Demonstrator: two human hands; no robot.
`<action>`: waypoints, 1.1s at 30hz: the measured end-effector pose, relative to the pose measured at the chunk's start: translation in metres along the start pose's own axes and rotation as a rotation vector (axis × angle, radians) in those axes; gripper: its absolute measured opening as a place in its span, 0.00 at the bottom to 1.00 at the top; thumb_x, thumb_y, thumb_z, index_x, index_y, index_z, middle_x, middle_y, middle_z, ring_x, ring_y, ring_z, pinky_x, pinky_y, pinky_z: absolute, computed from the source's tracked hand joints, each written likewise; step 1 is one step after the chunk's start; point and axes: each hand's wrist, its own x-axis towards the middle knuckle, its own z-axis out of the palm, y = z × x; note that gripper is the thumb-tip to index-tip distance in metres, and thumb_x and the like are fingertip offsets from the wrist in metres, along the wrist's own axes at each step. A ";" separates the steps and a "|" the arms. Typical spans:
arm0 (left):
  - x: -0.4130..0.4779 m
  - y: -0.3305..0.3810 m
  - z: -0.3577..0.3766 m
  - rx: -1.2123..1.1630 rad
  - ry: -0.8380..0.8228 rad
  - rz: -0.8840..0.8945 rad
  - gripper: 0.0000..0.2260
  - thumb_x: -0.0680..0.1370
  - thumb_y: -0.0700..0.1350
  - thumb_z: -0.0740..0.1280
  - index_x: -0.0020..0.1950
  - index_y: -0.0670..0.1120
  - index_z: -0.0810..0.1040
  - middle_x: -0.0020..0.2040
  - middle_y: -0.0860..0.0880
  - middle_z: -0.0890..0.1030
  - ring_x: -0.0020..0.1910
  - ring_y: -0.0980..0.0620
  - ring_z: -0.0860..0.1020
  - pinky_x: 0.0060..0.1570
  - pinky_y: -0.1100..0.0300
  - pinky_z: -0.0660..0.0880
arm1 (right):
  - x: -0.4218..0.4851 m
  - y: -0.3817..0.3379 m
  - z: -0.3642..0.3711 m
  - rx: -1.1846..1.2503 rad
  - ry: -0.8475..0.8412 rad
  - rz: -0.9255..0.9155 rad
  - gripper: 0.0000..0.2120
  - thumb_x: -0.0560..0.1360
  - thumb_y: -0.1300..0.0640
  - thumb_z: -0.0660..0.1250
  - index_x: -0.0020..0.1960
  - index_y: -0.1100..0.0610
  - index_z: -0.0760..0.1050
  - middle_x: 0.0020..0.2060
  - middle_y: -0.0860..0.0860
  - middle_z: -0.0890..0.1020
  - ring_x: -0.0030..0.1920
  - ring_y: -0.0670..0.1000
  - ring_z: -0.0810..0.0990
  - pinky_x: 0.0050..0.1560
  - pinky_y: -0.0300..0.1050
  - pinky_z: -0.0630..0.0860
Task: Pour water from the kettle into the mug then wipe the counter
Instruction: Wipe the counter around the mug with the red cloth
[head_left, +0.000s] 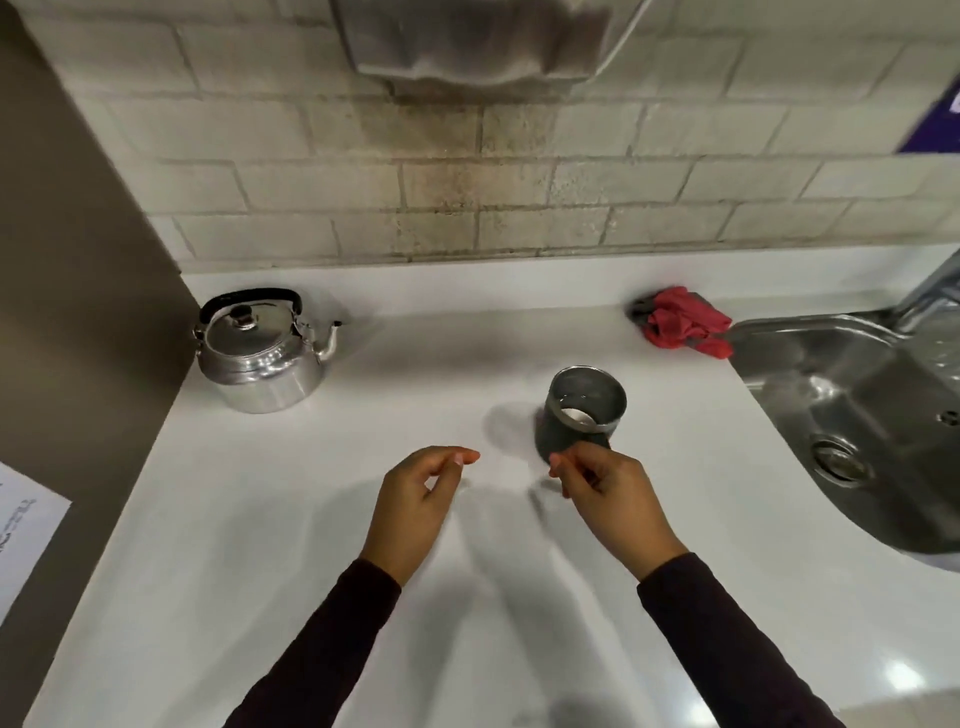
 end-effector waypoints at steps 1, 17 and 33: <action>-0.007 0.000 0.012 -0.010 -0.026 -0.015 0.12 0.79 0.44 0.62 0.45 0.59 0.81 0.48 0.64 0.83 0.47 0.63 0.80 0.45 0.75 0.72 | -0.005 0.007 -0.005 -0.001 0.004 0.019 0.11 0.76 0.51 0.64 0.36 0.54 0.77 0.27 0.34 0.79 0.34 0.43 0.79 0.34 0.29 0.71; -0.048 0.037 0.205 -0.066 -0.220 -0.125 0.14 0.79 0.45 0.62 0.43 0.62 0.82 0.41 0.58 0.85 0.40 0.63 0.79 0.41 0.75 0.72 | -0.017 0.142 -0.147 0.004 0.022 0.196 0.13 0.76 0.51 0.63 0.34 0.51 0.75 0.26 0.40 0.78 0.31 0.41 0.76 0.33 0.31 0.69; -0.011 0.064 0.293 0.042 -0.007 -0.220 0.16 0.79 0.42 0.61 0.43 0.63 0.80 0.42 0.59 0.85 0.40 0.61 0.80 0.48 0.62 0.78 | 0.222 0.208 -0.211 -0.321 -0.053 -0.080 0.13 0.75 0.59 0.62 0.58 0.62 0.75 0.53 0.62 0.81 0.50 0.61 0.80 0.49 0.46 0.74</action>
